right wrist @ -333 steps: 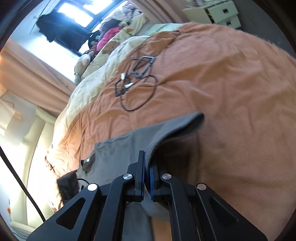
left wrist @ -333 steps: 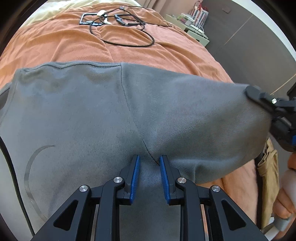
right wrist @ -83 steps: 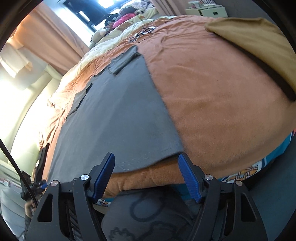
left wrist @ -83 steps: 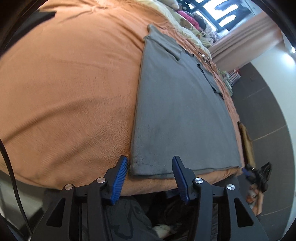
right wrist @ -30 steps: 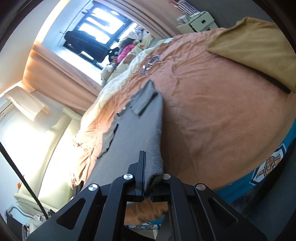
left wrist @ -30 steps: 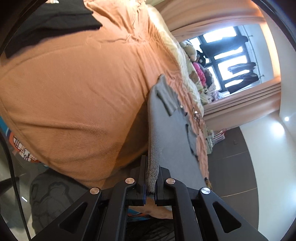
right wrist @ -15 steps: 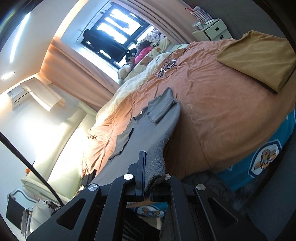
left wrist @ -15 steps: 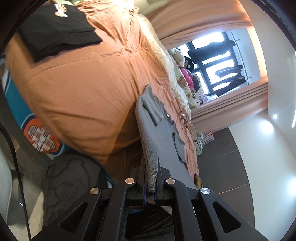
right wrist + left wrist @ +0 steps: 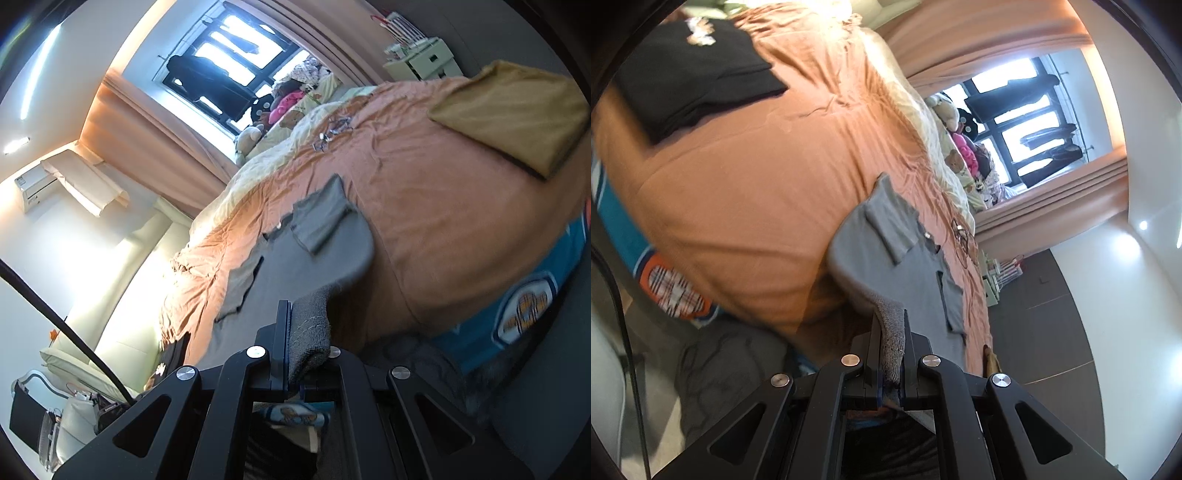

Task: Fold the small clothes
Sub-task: 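Lift the hem with both tools and carry it toward the collar, then lay the hem down near the collar and open both tools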

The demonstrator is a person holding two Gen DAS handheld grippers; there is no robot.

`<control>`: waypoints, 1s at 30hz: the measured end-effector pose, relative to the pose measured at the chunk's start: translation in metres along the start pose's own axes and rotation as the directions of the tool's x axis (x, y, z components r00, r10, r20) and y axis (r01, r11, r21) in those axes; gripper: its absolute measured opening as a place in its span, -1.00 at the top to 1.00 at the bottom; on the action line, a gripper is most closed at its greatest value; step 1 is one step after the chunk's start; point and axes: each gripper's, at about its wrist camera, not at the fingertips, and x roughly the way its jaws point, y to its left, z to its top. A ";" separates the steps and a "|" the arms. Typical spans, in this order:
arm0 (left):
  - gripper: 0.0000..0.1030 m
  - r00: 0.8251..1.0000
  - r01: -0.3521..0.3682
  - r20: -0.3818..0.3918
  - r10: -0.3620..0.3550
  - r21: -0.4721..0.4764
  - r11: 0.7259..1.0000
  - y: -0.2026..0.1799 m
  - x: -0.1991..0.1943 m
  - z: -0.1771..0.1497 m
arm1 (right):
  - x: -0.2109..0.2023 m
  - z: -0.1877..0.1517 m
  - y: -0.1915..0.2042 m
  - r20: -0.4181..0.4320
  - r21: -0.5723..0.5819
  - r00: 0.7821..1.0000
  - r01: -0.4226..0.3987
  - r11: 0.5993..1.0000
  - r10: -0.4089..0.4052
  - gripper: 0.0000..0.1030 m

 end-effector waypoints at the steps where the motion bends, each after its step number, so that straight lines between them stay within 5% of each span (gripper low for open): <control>1: 0.91 1.000 -0.005 0.003 0.005 0.009 1.000 -0.007 0.006 0.008 | 0.005 0.006 0.002 -0.002 -0.013 1.000 -0.001 1.000 0.001 1.00; 20: 0.91 0.996 -0.091 0.033 0.087 0.158 0.983 -0.141 0.141 0.168 | 0.173 0.155 0.038 -0.017 -0.103 0.997 0.067 0.992 -0.069 1.00; 30: 0.91 0.981 -0.191 -0.002 0.194 0.150 0.970 -0.140 0.233 0.216 | 0.275 0.212 0.034 -0.089 -0.066 0.989 0.110 0.992 -0.116 1.00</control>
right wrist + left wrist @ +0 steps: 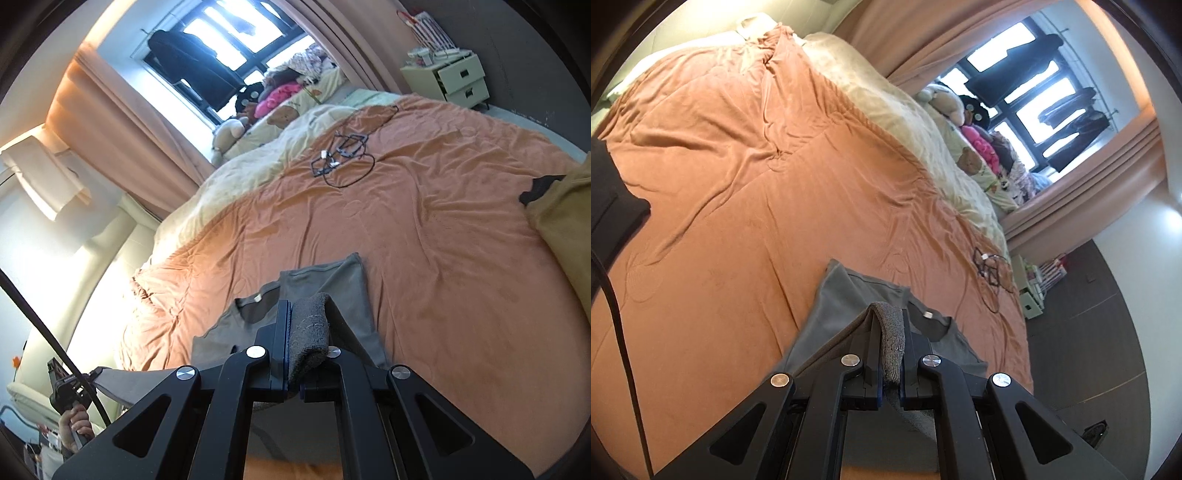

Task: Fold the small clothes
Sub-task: 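Lay the hem down near the collar and open both tools, then close both tools on the folded edge of the shirt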

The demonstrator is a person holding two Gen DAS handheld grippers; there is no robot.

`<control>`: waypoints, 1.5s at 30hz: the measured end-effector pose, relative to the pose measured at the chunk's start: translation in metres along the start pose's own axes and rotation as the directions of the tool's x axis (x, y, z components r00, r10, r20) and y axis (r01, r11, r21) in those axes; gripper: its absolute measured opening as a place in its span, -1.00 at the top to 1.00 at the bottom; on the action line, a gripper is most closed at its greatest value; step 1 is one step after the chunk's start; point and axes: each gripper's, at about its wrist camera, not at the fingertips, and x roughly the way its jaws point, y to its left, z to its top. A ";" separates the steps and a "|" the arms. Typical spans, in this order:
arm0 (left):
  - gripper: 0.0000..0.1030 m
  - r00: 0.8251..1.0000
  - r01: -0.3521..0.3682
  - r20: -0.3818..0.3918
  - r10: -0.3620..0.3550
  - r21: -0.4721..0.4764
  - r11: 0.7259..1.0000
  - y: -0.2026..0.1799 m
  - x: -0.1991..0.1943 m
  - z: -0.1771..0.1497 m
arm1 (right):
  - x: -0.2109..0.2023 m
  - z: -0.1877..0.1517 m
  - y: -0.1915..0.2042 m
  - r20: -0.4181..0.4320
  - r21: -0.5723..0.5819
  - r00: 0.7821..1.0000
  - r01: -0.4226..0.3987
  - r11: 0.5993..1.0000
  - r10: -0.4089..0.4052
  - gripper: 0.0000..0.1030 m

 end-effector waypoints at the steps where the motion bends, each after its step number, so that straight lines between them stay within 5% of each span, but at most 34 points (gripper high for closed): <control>1: 0.91 1.000 -0.017 -0.009 0.017 -0.006 1.000 0.003 0.013 0.004 | 0.011 0.005 -0.002 -0.011 0.005 1.000 0.006 1.000 -0.006 1.00; 15: 0.91 0.975 -0.188 -0.128 0.181 -0.042 0.981 0.053 0.157 0.033 | 0.157 0.050 -0.018 -0.134 0.024 0.984 0.117 0.993 -0.113 1.00; 27: 0.88 0.938 -0.238 -0.259 0.231 0.003 0.971 0.087 0.247 0.032 | 0.229 0.050 -0.033 -0.242 0.021 0.945 0.232 0.973 -0.220 0.87; 29: 0.81 0.931 -0.241 -0.277 0.237 0.021 0.970 0.088 0.250 0.031 | 0.229 0.051 -0.028 -0.243 -0.011 0.942 0.237 0.972 -0.232 0.67; 30: 0.78 0.929 -0.241 -0.280 0.242 0.040 0.970 0.086 0.248 0.031 | 0.228 0.052 -0.026 -0.240 -0.022 0.943 0.232 0.972 -0.230 0.41; 31: 0.68 0.927 -0.240 -0.280 0.248 0.064 0.969 0.082 0.244 0.031 | 0.226 0.054 -0.024 -0.232 -0.042 0.943 0.233 0.972 -0.236 0.21; 32: 0.42 0.927 -0.240 -0.276 0.255 0.087 0.967 0.079 0.240 0.031 | 0.222 0.055 -0.019 -0.217 -0.073 0.941 0.251 0.965 -0.261 -0.21; 33: 0.23 0.925 -0.249 -0.265 0.270 0.114 0.962 0.075 0.235 0.031 | 0.216 0.055 -0.017 -0.201 -0.101 0.940 0.261 0.960 -0.276 -0.35; 35: -0.33 0.926 -0.259 -0.240 0.293 0.163 0.952 0.068 0.227 0.030 | 0.213 0.052 -0.011 -0.209 -0.153 0.935 0.256 0.954 -0.285 -0.35; 41: -0.35 0.893 -0.247 -0.281 0.351 0.344 0.906 0.055 0.220 0.017 | 0.206 0.033 0.008 -0.274 -0.335 0.893 0.258 0.906 -0.356 -0.35; 45: -0.35 0.851 -0.229 -0.327 0.410 0.471 0.852 0.051 0.227 0.001 | 0.210 0.024 0.015 -0.298 -0.422 0.859 0.272 0.865 -0.416 -0.35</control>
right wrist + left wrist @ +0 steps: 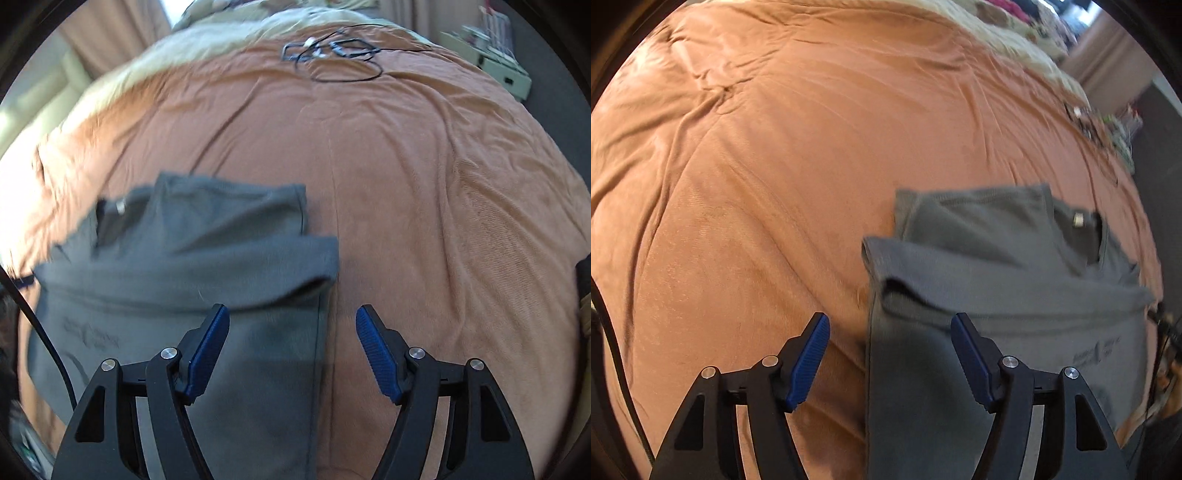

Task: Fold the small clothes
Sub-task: 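Close both tools on the folded edge of the shirt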

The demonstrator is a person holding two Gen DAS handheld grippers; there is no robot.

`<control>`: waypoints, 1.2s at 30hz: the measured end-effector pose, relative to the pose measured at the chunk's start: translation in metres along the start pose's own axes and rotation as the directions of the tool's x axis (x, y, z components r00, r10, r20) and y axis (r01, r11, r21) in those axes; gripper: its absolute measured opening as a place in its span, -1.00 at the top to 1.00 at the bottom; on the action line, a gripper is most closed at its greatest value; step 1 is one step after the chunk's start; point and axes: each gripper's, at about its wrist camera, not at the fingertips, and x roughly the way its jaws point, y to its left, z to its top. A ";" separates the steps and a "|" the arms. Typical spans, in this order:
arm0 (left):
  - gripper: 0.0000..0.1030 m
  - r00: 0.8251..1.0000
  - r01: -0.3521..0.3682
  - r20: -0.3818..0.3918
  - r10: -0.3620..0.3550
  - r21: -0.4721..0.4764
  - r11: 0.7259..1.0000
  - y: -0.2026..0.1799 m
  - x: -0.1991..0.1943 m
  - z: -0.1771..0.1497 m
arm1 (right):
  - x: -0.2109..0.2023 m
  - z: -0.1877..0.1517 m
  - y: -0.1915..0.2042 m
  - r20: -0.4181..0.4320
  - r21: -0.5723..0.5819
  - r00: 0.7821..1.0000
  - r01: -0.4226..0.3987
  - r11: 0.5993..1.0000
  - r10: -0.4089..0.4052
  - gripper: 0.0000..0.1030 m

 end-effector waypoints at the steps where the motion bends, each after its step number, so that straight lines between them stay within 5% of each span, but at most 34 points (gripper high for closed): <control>1: -0.35 1.000 -0.005 -0.013 0.005 0.023 1.000 -0.001 0.003 -0.003 | 0.003 0.000 0.003 -0.016 -0.014 1.000 0.012 1.000 -0.013 -0.35; 8: -0.41 0.991 -0.097 -0.075 0.112 0.174 0.980 -0.018 0.038 -0.006 | 0.031 0.011 0.013 -0.064 -0.064 0.995 0.078 0.995 -0.082 -0.35; 23: -0.37 0.988 -0.134 0.069 0.135 -0.010 0.991 -0.005 0.055 0.085 | 0.070 0.081 0.002 0.053 0.049 0.982 0.178 0.983 -0.180 -0.35; 27: -0.20 0.989 -0.098 0.103 0.105 -0.066 0.993 0.004 0.044 0.090 | 0.063 0.081 -0.007 0.083 0.113 0.990 0.100 0.989 -0.110 -0.16; 33: -0.20 0.989 0.111 0.108 -0.103 -0.071 0.991 0.020 0.026 0.077 | 0.042 0.064 -0.022 0.115 0.119 0.993 -0.042 0.992 0.029 -0.16; 36: -0.20 0.991 0.104 0.092 -0.099 -0.051 0.993 0.022 0.032 0.071 | 0.041 0.057 -0.031 0.114 0.118 0.992 -0.065 0.991 0.051 -0.16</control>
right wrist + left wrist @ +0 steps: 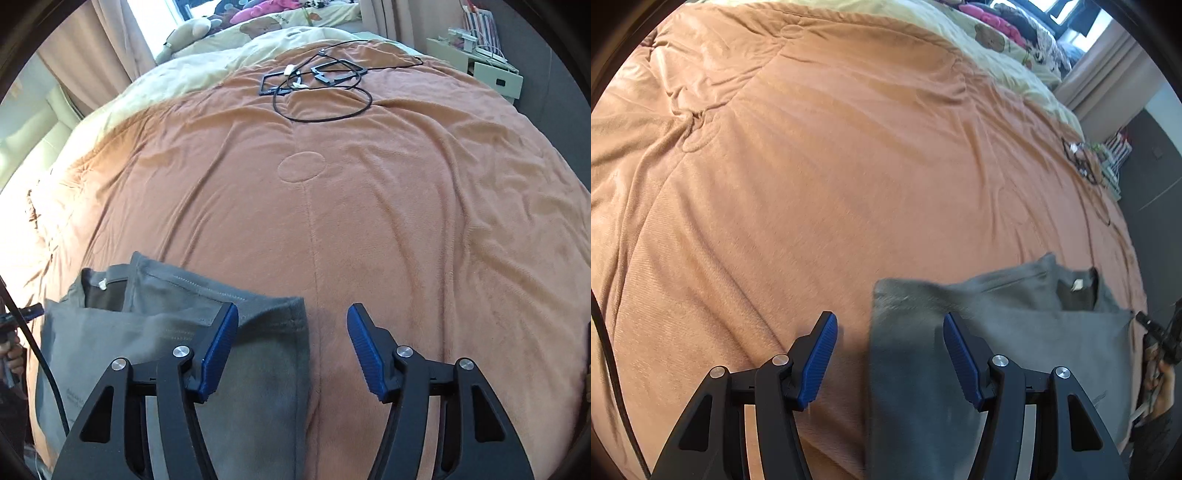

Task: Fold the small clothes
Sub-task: 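Close both tools on the folded edge of the shirt, then lift the folded shirt edge with both tools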

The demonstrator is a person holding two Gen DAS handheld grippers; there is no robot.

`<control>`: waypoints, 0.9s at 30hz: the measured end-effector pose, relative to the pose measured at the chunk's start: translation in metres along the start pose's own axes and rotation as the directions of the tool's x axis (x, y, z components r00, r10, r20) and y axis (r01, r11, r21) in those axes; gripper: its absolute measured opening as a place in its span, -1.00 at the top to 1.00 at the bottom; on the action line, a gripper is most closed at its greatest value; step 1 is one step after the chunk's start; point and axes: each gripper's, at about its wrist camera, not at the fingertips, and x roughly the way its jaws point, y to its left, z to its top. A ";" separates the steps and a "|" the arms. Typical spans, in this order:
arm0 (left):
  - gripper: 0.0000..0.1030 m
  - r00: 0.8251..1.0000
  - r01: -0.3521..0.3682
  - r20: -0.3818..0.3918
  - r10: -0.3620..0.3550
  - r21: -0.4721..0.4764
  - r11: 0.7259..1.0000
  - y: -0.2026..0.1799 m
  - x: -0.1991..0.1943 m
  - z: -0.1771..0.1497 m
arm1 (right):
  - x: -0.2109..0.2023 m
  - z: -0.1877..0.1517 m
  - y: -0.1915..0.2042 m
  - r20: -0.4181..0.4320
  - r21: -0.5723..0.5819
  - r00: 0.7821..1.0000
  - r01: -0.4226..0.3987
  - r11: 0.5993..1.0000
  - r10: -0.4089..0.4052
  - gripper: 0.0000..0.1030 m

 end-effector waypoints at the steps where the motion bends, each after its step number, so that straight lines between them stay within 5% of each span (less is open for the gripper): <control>1: -0.20 1.000 0.007 -0.007 -0.007 -0.008 1.000 0.003 0.001 -0.002 | 0.002 -0.001 -0.003 -0.006 0.005 1.000 -0.010 1.000 0.010 -0.16; 5: 0.32 0.998 0.060 -0.031 -0.062 -0.074 0.995 0.011 0.015 -0.005 | 0.018 0.001 -0.015 -0.051 0.039 0.997 -0.050 0.998 0.052 -0.15; 10: 0.87 0.998 0.063 -0.001 -0.063 -0.052 0.997 0.005 0.006 -0.009 | 0.024 0.010 -0.016 -0.048 0.041 0.995 -0.089 0.995 0.091 0.51; 12: 0.89 0.999 0.043 0.021 -0.043 -0.030 0.999 0.000 -0.004 -0.009 | 0.017 0.010 -0.014 -0.020 0.025 0.998 -0.057 0.998 0.057 0.84; 27: 0.92 0.979 -0.066 0.197 0.052 0.064 0.996 -0.036 -0.098 -0.001 | -0.085 0.000 0.017 0.158 -0.033 0.987 -0.016 0.999 0.021 0.90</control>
